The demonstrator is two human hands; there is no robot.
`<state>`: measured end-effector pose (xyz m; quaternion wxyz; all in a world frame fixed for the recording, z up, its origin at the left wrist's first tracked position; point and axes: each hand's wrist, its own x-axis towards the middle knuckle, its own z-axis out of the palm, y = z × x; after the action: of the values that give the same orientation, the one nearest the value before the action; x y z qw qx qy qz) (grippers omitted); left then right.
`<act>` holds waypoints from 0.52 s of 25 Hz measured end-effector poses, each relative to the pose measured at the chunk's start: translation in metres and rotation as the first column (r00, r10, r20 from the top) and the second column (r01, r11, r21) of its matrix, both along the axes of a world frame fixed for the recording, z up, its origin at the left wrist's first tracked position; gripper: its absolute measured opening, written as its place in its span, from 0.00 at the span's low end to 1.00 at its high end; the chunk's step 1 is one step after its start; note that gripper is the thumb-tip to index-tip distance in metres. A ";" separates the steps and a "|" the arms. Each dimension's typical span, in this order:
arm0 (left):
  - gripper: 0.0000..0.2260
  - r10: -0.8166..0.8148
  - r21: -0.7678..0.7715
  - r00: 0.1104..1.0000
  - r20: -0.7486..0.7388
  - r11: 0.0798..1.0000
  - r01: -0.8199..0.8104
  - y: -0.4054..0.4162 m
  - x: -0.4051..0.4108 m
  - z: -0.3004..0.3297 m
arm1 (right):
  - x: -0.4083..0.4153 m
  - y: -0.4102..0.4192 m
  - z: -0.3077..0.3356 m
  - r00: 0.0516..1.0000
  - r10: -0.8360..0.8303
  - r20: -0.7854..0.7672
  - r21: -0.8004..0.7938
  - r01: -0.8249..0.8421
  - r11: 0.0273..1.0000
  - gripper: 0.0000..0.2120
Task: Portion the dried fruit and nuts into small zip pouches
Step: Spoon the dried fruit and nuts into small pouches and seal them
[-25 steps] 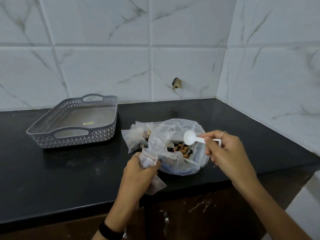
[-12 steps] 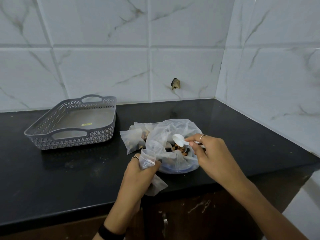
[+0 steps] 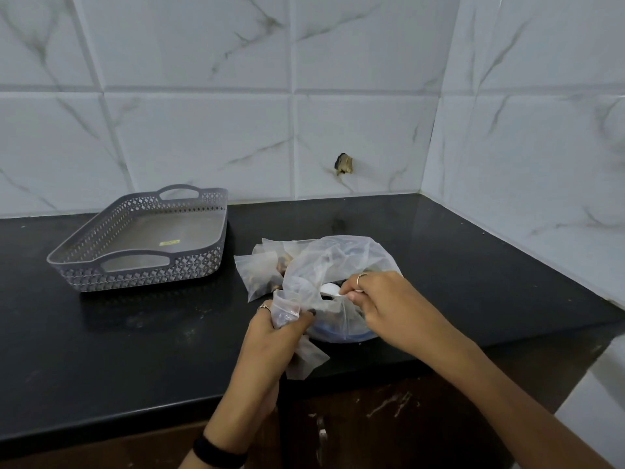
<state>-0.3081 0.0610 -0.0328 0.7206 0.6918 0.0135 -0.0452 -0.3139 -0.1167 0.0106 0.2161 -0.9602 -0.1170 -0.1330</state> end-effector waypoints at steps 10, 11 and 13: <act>0.11 -0.034 -0.290 0.999 0.014 0.956 0.037 0.002 -0.004 0.013 | 0.004 0.007 0.007 0.984 0.054 -0.171 0.250 -0.010 0.968 0.10; 0.12 -0.058 -0.350 0.998 0.009 0.935 0.058 0.002 -0.003 0.018 | 0.007 0.008 0.004 0.971 0.013 -0.237 0.383 0.081 0.920 0.10; 0.12 -0.081 -0.434 0.997 -0.007 0.898 0.071 0.000 0.000 0.027 | 0.013 0.013 0.000 0.914 0.008 -0.406 0.627 0.272 0.730 0.10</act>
<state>-0.3078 0.0614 -0.0054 0.8538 0.5136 -0.0150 -0.0836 -0.3012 -0.1040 0.0107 0.5554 -0.8298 0.0532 0.0081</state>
